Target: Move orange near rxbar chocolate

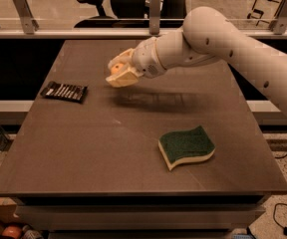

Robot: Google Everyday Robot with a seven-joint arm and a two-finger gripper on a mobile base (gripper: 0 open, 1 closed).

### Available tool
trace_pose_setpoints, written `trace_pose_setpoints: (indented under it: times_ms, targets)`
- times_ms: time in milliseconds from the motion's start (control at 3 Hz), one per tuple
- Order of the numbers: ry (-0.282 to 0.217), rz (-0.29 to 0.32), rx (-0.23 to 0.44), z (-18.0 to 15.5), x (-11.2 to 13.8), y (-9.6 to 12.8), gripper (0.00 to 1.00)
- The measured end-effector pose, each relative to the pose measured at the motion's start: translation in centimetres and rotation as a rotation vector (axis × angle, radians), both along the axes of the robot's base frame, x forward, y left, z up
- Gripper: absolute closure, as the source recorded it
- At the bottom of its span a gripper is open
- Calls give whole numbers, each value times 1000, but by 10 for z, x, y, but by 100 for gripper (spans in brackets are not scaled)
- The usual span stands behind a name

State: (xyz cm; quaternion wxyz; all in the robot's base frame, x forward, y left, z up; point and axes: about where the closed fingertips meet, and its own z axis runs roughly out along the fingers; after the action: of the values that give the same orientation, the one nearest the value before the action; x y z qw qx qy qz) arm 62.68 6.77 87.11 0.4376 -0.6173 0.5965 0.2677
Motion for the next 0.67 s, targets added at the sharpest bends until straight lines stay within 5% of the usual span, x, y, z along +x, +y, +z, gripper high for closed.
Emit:
trace_pose_setpoints:
  times_ms: [667]
  targets:
    - [6, 56, 12, -2, -11, 19, 100]
